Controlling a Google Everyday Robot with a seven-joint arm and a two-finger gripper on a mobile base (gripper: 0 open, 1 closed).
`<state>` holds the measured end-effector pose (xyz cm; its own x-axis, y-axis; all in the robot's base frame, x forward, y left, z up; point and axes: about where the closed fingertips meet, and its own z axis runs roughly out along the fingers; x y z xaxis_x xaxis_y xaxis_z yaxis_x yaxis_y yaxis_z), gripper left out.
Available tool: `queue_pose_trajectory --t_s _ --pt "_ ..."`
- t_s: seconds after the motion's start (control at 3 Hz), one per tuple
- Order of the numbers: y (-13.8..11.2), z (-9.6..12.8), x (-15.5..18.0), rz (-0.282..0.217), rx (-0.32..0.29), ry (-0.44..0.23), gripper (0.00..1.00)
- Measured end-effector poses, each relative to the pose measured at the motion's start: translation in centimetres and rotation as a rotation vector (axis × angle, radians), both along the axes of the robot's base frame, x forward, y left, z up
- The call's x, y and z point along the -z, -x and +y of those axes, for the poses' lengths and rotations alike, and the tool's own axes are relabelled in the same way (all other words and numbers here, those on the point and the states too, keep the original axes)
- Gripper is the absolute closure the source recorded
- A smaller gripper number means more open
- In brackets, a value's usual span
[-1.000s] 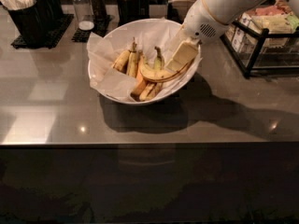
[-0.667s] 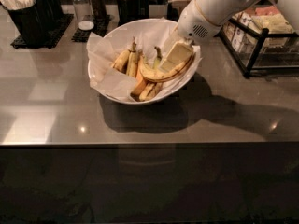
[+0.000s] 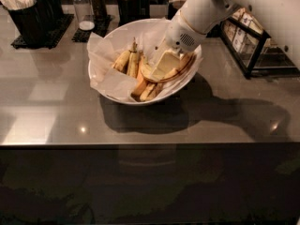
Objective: Pick banana from white bowl
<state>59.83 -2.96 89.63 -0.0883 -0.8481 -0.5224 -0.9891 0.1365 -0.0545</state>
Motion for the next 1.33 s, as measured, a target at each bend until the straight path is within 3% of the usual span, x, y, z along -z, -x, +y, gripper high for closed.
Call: queue_pose_trajectory --t_s 0.67,1.0,1.33 --pt "0.7 -0.1 3.4 0.087 -0.008 0.054 0.53" --pt "0.8 -0.7 3.8 0.090 0.002 0.070 0.71" --pt "0.7 -1.5 2.8 0.057 0.017 0.085 0.94"
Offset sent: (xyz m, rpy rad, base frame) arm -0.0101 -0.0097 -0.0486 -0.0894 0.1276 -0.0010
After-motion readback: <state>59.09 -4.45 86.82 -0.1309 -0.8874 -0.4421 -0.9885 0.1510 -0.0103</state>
